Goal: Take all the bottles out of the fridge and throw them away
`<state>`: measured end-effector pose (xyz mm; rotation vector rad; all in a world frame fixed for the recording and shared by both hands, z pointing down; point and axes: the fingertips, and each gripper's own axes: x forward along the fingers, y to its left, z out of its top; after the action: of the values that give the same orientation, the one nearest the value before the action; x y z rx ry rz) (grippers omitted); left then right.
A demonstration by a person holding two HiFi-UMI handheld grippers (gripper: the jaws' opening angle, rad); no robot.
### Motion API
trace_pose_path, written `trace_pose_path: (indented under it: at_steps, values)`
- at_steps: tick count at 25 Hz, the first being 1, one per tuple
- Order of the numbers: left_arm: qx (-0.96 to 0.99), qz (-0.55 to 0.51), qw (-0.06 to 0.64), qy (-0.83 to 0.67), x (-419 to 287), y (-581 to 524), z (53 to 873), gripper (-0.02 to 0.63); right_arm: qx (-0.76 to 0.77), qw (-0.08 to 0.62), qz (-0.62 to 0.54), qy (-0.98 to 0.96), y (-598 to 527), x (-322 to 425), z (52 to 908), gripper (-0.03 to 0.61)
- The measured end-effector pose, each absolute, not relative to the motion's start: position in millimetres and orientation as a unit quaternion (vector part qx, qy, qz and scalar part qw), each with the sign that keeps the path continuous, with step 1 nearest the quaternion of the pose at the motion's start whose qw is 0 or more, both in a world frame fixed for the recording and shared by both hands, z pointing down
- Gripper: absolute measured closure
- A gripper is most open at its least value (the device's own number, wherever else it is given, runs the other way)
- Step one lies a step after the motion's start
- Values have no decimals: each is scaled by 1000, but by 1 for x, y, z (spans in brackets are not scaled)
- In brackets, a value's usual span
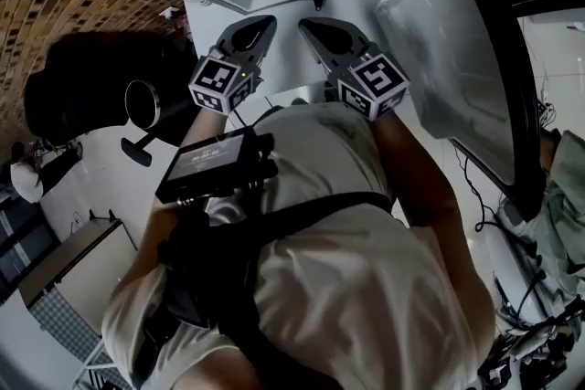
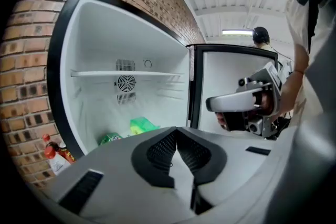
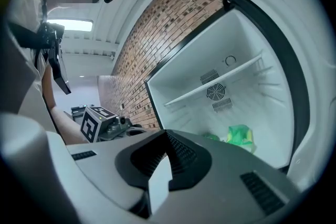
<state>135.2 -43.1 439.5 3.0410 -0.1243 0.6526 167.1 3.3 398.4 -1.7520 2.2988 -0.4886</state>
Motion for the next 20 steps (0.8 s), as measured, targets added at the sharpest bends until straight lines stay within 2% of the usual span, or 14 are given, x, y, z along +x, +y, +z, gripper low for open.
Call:
trace_pose_path:
  at_steps: [6, 10, 12, 13, 20]
  values:
    - [963, 268, -31, -12, 163, -56, 464, 598, -632, 72, -177, 751, 5, 182, 412, 572]
    - [950, 303, -75, 0, 177, -68, 482, 597, -655, 77, -190, 728, 7, 187, 417, 572]
    - [944, 316, -97, 6, 186, -75, 491, 576, -663, 78, -194, 719, 9, 190, 421, 572]
    - [941, 321, -104, 8, 192, -78, 494, 560, -667, 77, -195, 715, 11, 192, 423, 572]
    - [930, 340, -137, 17, 225, -102, 507, 552, -695, 86, -205, 684, 16, 210, 430, 572]
